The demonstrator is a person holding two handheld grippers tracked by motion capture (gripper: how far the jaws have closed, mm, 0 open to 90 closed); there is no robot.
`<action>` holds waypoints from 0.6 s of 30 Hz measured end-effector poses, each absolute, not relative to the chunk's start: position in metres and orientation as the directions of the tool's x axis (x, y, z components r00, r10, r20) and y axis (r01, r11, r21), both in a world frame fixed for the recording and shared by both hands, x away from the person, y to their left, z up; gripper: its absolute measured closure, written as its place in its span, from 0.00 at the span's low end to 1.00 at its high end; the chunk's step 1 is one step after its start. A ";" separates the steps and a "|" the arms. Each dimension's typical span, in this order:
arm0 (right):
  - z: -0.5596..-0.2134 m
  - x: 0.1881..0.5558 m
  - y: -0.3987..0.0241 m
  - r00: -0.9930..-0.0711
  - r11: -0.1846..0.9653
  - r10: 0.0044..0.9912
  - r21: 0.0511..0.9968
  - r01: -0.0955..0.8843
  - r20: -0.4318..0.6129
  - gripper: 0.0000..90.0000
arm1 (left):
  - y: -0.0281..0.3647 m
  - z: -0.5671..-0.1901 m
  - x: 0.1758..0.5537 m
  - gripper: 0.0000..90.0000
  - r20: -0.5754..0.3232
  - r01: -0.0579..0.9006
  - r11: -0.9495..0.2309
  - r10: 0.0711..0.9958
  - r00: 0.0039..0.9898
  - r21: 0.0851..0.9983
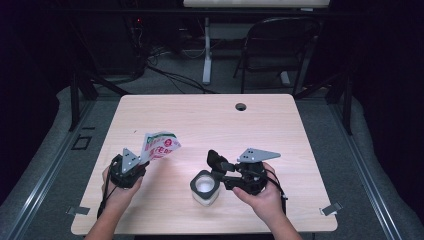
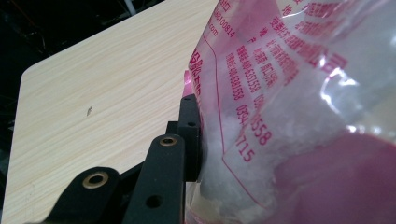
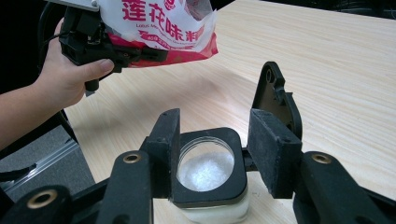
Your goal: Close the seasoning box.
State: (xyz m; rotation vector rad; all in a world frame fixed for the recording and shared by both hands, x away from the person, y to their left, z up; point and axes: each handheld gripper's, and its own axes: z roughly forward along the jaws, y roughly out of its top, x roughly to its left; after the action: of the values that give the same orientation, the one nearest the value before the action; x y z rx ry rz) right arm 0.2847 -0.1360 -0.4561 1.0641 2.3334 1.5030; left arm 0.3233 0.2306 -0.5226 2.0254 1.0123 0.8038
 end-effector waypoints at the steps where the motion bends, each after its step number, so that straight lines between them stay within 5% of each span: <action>1: -0.456 0.285 -0.136 -0.730 0.237 0.644 0.848 0.473 0.227 0.60 | 0.231 -0.523 0.324 0.86 0.204 0.394 -0.428 0.844 0.496 0.813; 18: -0.456 0.286 -0.138 -0.725 0.232 0.653 0.854 0.465 0.217 0.60 | 0.249 -0.534 0.331 0.86 0.132 0.451 -0.350 0.885 0.446 0.821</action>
State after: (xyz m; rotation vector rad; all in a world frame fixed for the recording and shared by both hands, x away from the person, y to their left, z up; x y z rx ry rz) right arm 0.2856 -0.1379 -0.4555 1.0644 2.3135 1.4993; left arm 0.3315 0.2493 -0.5339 1.9693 1.1195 0.7579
